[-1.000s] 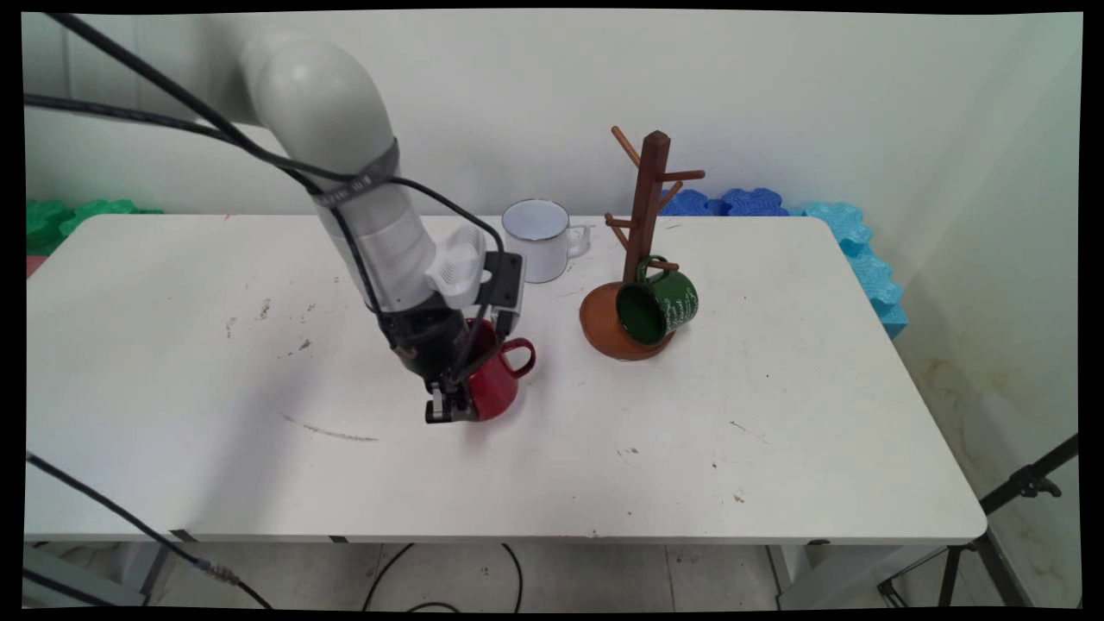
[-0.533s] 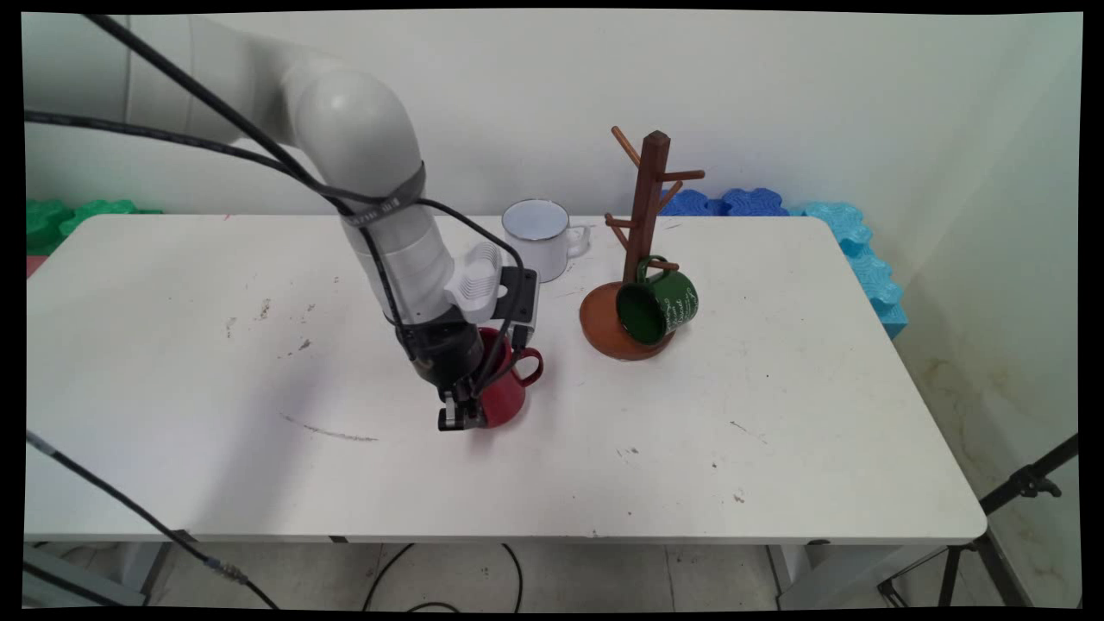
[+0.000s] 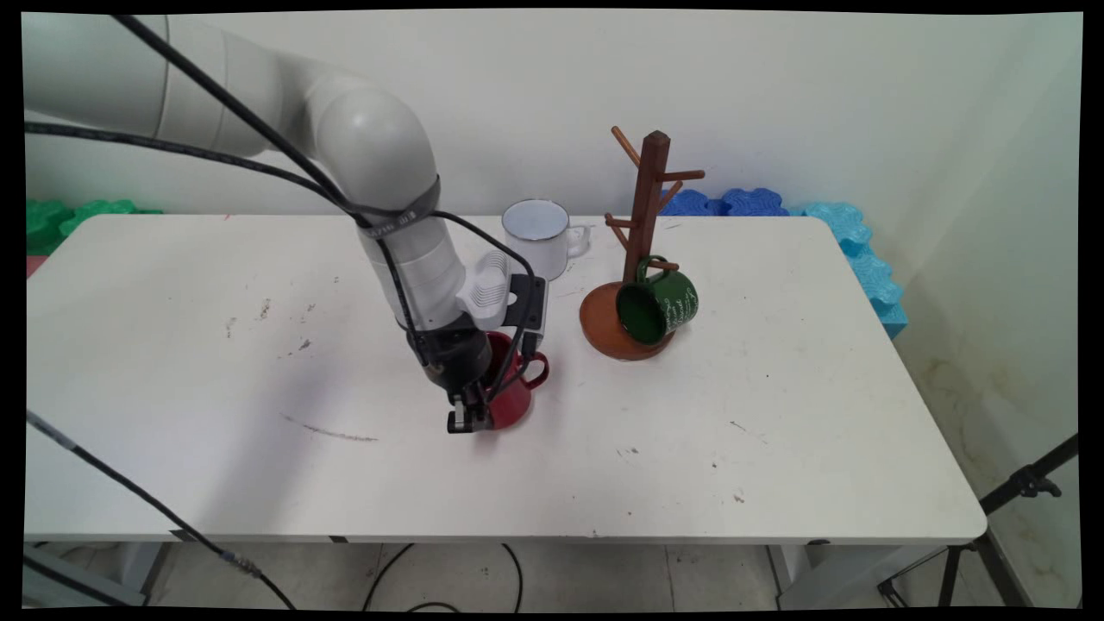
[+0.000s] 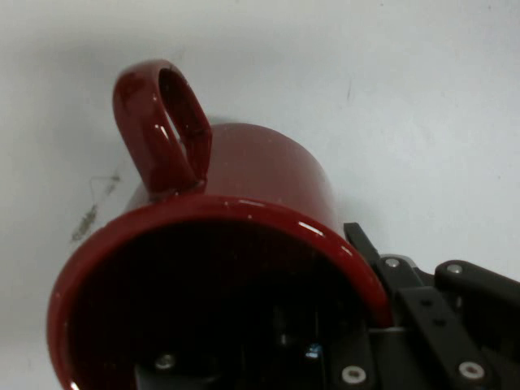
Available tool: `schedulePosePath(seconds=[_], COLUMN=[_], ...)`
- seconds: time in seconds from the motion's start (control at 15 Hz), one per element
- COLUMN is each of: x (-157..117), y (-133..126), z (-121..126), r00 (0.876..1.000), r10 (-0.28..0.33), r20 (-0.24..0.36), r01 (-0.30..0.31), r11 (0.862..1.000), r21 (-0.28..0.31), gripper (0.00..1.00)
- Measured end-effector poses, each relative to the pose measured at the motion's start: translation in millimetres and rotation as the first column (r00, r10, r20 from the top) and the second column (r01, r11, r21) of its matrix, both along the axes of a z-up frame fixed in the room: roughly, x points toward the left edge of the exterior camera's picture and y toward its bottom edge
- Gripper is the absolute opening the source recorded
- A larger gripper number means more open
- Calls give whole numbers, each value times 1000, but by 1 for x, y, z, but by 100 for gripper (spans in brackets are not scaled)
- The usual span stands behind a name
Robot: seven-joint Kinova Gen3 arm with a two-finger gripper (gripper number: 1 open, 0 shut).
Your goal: Place the picked object on the table
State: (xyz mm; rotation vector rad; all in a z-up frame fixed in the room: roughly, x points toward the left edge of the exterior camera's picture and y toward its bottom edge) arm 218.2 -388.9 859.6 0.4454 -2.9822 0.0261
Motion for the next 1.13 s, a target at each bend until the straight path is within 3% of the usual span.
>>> schedulePosePath(seconds=[0.4, 0.47, 1.13], x=[-3, -3, -7], y=[-3, -3, -6], z=[-6, -6, -1], r00=[1000, 1000, 999], r10=[0, 0, 2], r20=[-1, -3, -49], r01=[0, 0, -2], r11=[1000, 1000, 1000], r21=[-4, -4, -19], gripper=[0, 100, 100])
